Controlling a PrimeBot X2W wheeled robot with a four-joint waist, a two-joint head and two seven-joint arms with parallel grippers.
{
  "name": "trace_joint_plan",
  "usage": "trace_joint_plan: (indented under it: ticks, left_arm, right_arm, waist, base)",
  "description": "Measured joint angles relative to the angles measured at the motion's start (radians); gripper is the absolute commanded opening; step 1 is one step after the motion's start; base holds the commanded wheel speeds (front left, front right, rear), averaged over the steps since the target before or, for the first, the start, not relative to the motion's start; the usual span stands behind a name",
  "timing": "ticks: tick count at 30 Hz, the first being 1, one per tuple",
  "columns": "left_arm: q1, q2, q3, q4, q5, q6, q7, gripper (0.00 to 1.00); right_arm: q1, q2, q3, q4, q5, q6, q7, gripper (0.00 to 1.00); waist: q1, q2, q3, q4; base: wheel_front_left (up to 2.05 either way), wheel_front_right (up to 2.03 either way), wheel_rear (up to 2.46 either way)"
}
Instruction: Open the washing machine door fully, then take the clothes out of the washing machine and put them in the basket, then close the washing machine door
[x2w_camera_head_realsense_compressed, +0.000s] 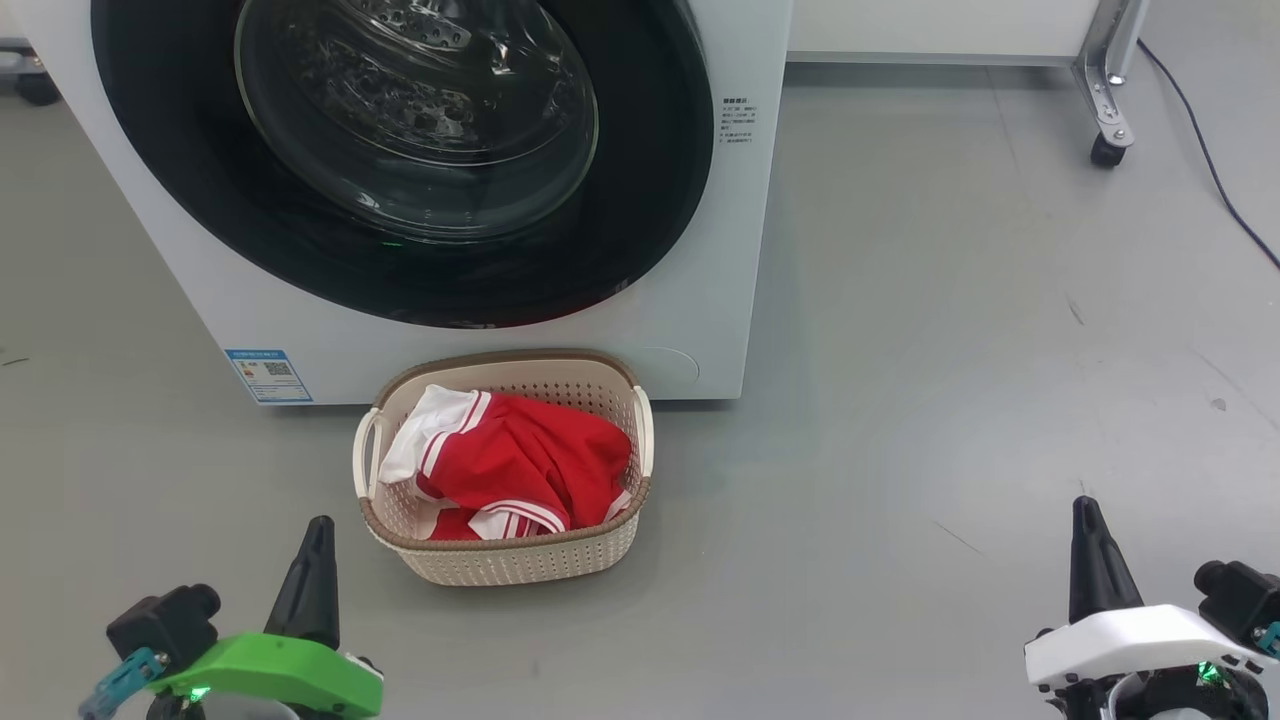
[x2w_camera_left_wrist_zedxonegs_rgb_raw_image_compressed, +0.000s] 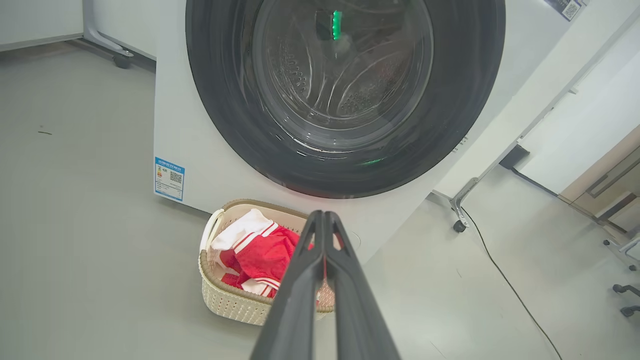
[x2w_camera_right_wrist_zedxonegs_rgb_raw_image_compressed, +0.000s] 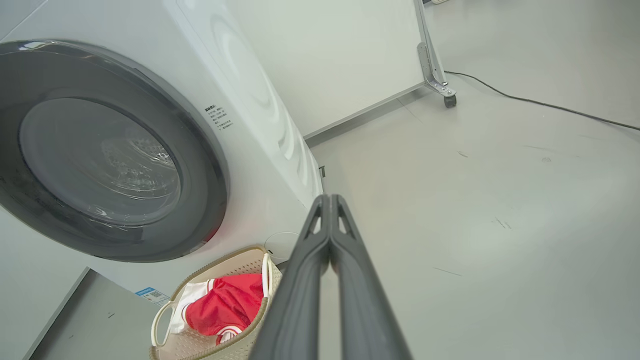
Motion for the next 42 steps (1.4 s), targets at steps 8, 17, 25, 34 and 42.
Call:
trace_joint_plan:
  ticks: [8,17,25,34,42]
  left_arm:
    - [0.0,-0.002,0.022,-0.002,-0.084,0.0,0.027,0.0]
    - [0.0,-0.002,0.047,-0.007,-0.18,0.0,0.056,0.0]
    - [0.0,-0.002,0.065,-0.012,-0.275,0.0,0.087,0.0]
    - [-0.001,-0.003,0.089,-0.017,-0.373,0.0,0.114,0.0]
    - [-0.001,-0.007,0.113,-0.022,-0.467,0.0,0.145,0.0]
  right_arm:
    - [-0.01,0.001,-0.012,0.01,0.087,0.003,0.03,0.0]
    - [-0.03,0.003,-0.03,0.021,0.203,0.009,0.06,0.0]
    - [-0.039,0.004,-0.044,0.032,0.307,0.013,0.09,0.0]
    - [-0.054,0.005,-0.063,0.044,0.422,0.017,0.12,0.0]
    - [-0.072,0.006,-0.076,0.052,0.524,0.021,0.151,0.0]
  waist:
    - [0.0,0.0,-0.001,-0.003]
    - [0.0,0.0,-0.002,-0.006]
    - [0.0,0.0,-0.003,-0.009]
    - [0.0,0.0,-0.005,-0.012]
    - [0.0,0.0,-0.006,-0.015]
  base:
    - [0.0,0.0,0.0]
    - [0.0,0.0,0.0]
    - [0.0,0.0,0.0]
    - [0.0,0.0,0.0]
    - [0.0,0.0,0.0]
